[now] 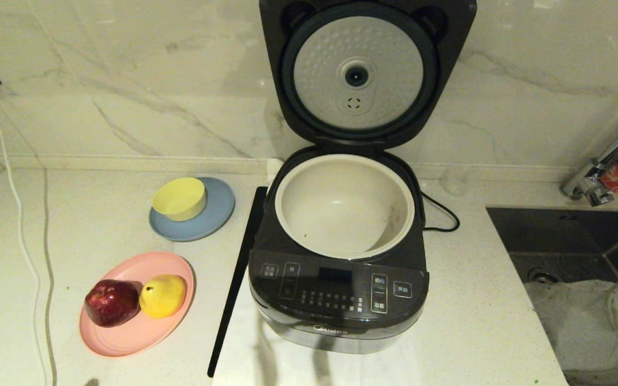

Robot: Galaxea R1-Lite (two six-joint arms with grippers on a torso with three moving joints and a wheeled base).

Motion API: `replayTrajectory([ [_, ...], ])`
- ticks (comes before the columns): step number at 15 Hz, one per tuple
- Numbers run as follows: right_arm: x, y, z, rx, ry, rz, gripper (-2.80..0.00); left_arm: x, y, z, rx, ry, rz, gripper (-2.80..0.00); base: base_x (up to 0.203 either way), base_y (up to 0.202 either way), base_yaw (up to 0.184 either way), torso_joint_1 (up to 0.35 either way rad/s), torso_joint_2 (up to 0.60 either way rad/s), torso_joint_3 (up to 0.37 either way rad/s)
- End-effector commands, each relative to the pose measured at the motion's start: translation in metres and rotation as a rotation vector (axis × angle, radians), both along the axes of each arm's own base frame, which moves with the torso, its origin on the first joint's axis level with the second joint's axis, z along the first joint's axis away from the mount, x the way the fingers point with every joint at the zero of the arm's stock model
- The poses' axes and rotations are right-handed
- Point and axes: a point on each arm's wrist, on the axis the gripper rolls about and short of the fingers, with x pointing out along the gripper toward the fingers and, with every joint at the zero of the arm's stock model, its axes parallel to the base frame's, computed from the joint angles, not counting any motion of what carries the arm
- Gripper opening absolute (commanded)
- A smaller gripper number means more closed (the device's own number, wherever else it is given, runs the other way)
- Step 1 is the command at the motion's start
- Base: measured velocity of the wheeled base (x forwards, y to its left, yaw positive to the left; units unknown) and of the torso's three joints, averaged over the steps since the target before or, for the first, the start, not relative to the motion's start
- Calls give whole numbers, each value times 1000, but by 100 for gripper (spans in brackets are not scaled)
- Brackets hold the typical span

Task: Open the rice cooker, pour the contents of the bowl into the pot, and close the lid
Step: Fill a bowl with water from the tap

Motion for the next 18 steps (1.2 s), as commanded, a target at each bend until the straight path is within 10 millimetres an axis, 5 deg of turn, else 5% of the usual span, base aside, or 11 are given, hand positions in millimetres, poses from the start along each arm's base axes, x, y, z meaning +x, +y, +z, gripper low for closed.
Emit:
replayTrajectory([
  [1, 9, -12, -3, 42, -9, -6, -280, 1, 0, -3, 0, 9, -1, -280, 0, 0, 0, 0, 0, 0],
  [6, 26, -28, -4, 104, -33, -38, -280, 1, 0, -3, 0, 9, -1, -280, 0, 0, 0, 0, 0, 0],
  [18, 44, -23, -9, 140, -44, -33, -280, 1, 0, -3, 0, 9, -1, -280, 0, 0, 0, 0, 0, 0],
])
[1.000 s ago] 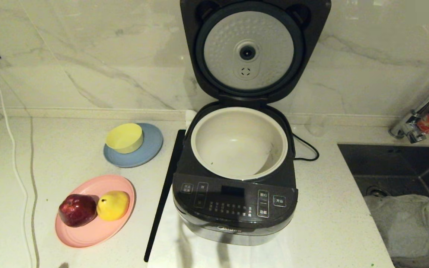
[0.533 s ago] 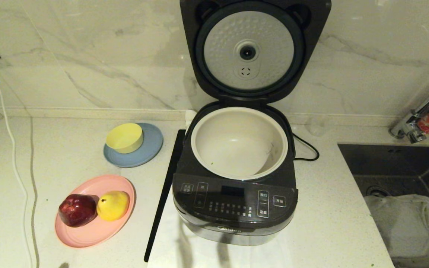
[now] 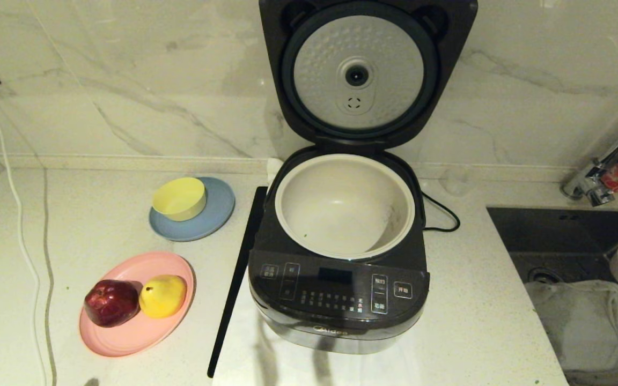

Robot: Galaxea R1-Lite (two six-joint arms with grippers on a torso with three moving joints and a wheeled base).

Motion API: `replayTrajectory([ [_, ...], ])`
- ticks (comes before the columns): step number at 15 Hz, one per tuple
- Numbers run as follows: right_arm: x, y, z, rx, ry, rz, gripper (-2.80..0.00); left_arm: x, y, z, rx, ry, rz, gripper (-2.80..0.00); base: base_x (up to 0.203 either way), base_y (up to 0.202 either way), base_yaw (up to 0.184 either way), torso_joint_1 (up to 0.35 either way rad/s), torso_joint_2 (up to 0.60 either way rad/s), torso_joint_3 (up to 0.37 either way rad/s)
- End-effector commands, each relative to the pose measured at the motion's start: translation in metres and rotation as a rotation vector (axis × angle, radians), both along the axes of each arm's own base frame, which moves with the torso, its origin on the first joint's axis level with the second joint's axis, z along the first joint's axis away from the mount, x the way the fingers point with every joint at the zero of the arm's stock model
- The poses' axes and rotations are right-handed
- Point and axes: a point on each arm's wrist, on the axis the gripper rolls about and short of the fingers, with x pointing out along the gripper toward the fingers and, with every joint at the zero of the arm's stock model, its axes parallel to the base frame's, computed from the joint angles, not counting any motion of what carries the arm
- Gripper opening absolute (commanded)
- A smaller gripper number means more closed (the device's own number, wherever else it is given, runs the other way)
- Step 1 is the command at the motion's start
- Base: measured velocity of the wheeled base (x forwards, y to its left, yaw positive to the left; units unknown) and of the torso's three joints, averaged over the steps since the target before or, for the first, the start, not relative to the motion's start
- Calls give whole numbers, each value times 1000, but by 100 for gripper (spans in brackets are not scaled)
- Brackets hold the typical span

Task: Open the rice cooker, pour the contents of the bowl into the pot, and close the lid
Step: Fill a bowl with water from the tap, then pour the water from the bowl into the rice cooker

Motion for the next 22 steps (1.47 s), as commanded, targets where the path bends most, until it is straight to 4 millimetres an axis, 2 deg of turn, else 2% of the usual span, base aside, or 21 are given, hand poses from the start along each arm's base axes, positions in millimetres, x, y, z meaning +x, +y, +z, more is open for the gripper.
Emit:
replayTrajectory([
  [1, -1, 2, 6, -3, -8, 1, -280, 1, 0, -3, 1, 9, -1, -280, 0, 0, 0, 0, 0, 0],
  [5, -9, 12, 37, -17, -29, 17, -280, 1, 0, -3, 1, 9, 0, -280, 0, 0, 0, 0, 0, 0],
  [7, -13, 26, 53, 0, -28, 63, -280, 1, 0, -3, 1, 9, -1, -280, 0, 0, 0, 0, 0, 0],
  [9, -15, 49, 62, 5, -9, 118, -280, 1, 0, -3, 1, 9, -1, -280, 0, 0, 0, 0, 0, 0],
  [12, -14, 98, 79, -16, 1, 228, -280, 1, 0, -3, 1, 9, -1, -280, 0, 0, 0, 0, 0, 0],
  [15, -13, 151, 104, -83, 14, 325, -280, 1, 0, -3, 1, 10, 0, -280, 0, 0, 0, 0, 0, 0],
  [17, -16, 176, 119, -100, 37, 365, -280, 1, 0, -3, 1, 9, 0, -280, 0, 0, 0, 0, 0, 0],
  [19, -21, 214, 143, -118, 40, 456, -280, 1, 0, -3, 1, 9, -1, -280, 0, 0, 0, 0, 0, 0],
  [22, -27, 252, 167, -157, 67, 537, -280, 1, 0, -3, 1, 9, 0, -280, 0, 0, 0, 0, 0, 0],
])
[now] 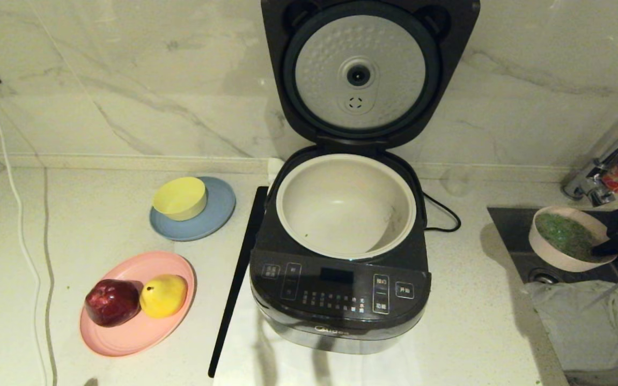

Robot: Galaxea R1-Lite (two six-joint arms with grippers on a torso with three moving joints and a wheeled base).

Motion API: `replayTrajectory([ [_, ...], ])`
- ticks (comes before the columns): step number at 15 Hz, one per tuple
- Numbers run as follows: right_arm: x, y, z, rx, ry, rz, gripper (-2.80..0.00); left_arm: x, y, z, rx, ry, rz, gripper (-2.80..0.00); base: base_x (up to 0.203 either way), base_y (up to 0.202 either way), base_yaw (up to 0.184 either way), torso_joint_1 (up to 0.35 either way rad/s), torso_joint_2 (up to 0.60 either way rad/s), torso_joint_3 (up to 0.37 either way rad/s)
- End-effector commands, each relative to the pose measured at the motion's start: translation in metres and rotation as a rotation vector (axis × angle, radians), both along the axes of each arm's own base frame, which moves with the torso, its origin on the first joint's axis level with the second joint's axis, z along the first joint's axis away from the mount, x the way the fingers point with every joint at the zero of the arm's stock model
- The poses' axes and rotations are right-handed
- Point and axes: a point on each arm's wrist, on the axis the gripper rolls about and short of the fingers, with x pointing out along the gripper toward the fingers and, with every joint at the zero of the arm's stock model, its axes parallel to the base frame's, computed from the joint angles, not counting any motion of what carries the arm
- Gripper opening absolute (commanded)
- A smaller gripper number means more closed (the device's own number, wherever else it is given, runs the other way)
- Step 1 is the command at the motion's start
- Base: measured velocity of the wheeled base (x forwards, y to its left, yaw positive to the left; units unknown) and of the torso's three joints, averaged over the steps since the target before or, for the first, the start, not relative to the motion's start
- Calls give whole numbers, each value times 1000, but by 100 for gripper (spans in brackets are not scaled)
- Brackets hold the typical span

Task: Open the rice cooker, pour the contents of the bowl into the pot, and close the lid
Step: Pour the water from the bowl into the rice cooker

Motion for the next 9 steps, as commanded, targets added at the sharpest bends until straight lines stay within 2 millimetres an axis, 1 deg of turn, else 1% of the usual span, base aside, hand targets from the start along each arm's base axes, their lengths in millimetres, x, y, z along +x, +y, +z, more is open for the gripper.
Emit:
replayTrajectory([
  [1, -11, 27, 27, -29, -42, 59, -280, 1, 0, -3, 1, 9, 1, -280, 0, 0, 0, 0, 0, 0],
  [2, -12, 36, 32, -32, -31, 86, -280, 1, 0, -3, 1, 8, 0, -280, 0, 0, 0, 0, 0, 0],
  [4, -14, 70, 43, -42, -15, 192, -280, 1, 0, -3, 1, 8, 1, -280, 0, 0, 0, 0, 0, 0],
  [5, -16, 83, 47, -46, -14, 234, -280, 1, 0, -3, 1, 8, 0, -280, 0, 0, 0, 0, 0, 0],
  [7, -19, 101, 53, -55, -8, 289, -280, 1, 0, -3, 1, 8, 0, -280, 0, 0, 0, 0, 0, 0],
  [8, -20, 116, 57, -58, -4, 326, -280, 1, 0, -3, 1, 8, 0, -280, 0, 0, 0, 0, 0, 0],
  [9, -21, 126, 62, -56, -11, 343, -280, 1, 0, -3, 1, 8, 0, -280, 0, 0, 0, 0, 0, 0],
])
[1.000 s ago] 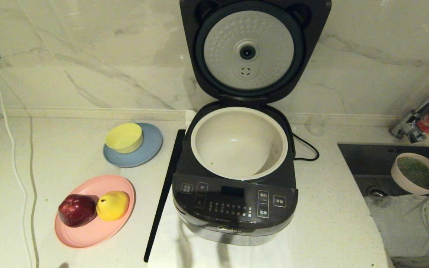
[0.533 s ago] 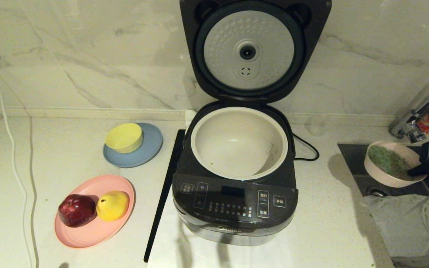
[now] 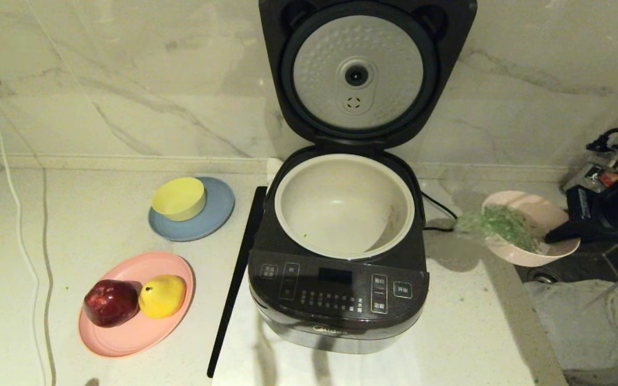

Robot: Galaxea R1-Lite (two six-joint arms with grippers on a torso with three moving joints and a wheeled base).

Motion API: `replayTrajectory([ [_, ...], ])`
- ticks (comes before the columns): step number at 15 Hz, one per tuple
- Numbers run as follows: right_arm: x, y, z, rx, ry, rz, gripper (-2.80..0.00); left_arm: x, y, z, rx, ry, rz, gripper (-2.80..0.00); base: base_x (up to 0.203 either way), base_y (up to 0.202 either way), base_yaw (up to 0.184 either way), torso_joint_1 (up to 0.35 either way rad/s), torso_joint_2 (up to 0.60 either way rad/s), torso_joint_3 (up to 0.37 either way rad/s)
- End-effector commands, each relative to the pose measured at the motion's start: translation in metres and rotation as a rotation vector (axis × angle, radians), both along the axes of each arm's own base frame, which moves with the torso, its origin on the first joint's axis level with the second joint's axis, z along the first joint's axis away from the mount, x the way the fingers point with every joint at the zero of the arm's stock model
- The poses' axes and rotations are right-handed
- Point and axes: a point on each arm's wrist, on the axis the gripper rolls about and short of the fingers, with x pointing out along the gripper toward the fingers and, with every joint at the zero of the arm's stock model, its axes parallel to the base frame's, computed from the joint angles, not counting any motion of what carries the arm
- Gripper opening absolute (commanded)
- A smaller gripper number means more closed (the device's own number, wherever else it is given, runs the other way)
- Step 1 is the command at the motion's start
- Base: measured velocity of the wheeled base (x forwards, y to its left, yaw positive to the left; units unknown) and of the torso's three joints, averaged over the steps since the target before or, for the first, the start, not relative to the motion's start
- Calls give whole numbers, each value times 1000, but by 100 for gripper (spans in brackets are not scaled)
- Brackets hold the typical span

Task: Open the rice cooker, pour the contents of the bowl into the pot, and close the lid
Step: Pour the water from the bowl into the rice cooker

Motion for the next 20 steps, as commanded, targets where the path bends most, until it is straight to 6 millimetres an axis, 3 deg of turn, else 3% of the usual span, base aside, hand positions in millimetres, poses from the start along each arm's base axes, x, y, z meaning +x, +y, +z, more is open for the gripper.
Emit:
replayTrajectory([
  [1, -3, 29, 13, 11, -31, 75, -280, 1, 0, -3, 0, 10, 1, -280, 0, 0, 0, 0, 0, 0],
  [6, -6, 69, 41, 48, -84, 147, -280, 1, 0, -3, 0, 10, 0, -280, 0, 0, 0, 0, 0, 0],
  [12, 0, 80, 43, 56, -92, 174, -280, 1, 0, -3, 0, 9, 1, -280, 0, 0, 0, 0, 0, 0],
  [17, -3, 90, 57, 57, -109, 207, -280, 1, 0, -3, 0, 9, 1, -280, 0, 0, 0, 0, 0, 0],
  [20, -4, 102, 54, 28, -103, 231, -280, 1, 0, -3, 0, 9, -1, -280, 0, 0, 0, 0, 0, 0],
])
